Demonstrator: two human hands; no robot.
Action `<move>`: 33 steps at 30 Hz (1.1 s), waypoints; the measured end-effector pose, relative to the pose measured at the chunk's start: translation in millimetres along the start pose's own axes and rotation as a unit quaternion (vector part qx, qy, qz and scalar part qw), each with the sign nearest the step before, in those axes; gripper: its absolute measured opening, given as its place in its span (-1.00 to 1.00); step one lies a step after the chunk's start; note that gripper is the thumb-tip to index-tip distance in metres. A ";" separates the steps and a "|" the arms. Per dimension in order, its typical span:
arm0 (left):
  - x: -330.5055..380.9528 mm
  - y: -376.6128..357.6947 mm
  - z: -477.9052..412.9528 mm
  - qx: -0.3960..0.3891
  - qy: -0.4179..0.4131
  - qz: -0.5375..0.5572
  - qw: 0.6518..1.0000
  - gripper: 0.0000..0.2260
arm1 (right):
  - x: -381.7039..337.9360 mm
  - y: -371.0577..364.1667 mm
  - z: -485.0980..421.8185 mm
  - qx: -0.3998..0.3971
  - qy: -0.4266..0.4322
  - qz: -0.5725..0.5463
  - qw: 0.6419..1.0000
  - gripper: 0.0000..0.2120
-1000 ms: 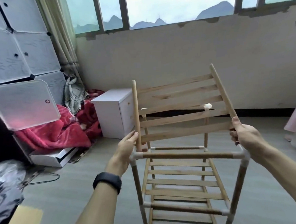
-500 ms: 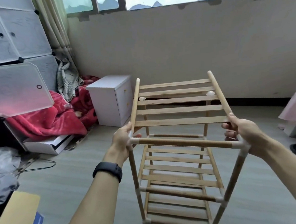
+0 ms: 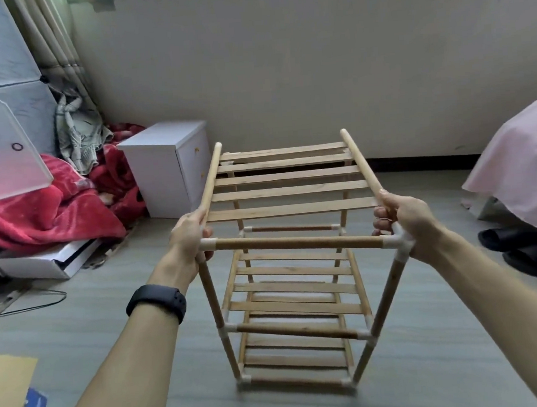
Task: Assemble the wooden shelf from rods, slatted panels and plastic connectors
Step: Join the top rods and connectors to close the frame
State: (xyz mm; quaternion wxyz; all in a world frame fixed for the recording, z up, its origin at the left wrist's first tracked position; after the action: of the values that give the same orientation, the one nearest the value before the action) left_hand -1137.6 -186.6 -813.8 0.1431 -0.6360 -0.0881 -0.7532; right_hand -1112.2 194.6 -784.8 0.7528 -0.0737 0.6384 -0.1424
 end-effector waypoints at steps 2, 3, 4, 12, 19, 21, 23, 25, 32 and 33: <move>-0.4 1.4 -2.9 0.017 -0.012 -0.009 1.000 -0.72 | -2.6 -0.5 3.5 0.003 0.019 0.000 1.000 -0.79; -0.4 2.2 -3.6 0.029 -0.016 -0.018 0.999 -0.71 | -2.3 -0.8 4.9 0.004 0.018 -0.006 1.000 -0.79; 0.5 2.8 -3.6 0.041 -0.021 -0.027 0.999 -0.71 | -1.4 -0.9 6.0 0.006 0.013 -0.016 1.000 -0.78; 10.6 8.6 5.0 0.098 -0.041 -0.108 0.988 -0.68 | 2.1 1.8 8.3 0.027 0.012 -0.026 0.999 -0.73; 13.7 6.2 8.3 0.074 -0.038 -0.118 0.989 -0.69 | 7.5 12.4 10.0 0.091 0.014 0.043 0.995 -0.74; 12.4 6.1 8.6 0.066 -0.030 -0.104 0.992 -0.71 | 7.5 12.4 12.6 0.098 0.009 0.045 0.994 -0.73; 11.3 7.0 9.7 0.062 -0.022 -0.092 0.994 -0.72 | 4.2 14.0 14.8 0.124 0.037 0.071 0.989 -0.72; 10.8 7.8 11.5 0.062 -0.016 -0.093 0.994 -0.71 | 2.5 14.6 17.1 0.146 0.053 0.086 0.984 -0.71; 12.4 6.5 14.0 0.059 -0.011 -0.113 0.992 -0.70 | 3.3 12.7 13.8 0.131 0.038 0.132 0.982 -0.70; 12.3 6.4 14.2 0.062 -0.012 -0.117 0.991 -0.70 | 3.7 13.6 13.2 0.132 0.039 0.135 0.981 -0.69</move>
State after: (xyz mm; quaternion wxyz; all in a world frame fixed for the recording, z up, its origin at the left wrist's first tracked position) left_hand -1124.1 -189.4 -799.5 0.0921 -0.6203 -0.2096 -0.7502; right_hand -1097.0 205.4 -789.9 0.7428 0.1194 0.6468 -0.1252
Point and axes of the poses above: each hand's wrist, its own z-axis away from the middle knuckle, its own y-axis out of the back of the hand, x = y × z, the point moved 6 cm from there along -z, towards the middle knuckle, and after that the axes turned 3 degrees about -z, right-handed, at the moved point
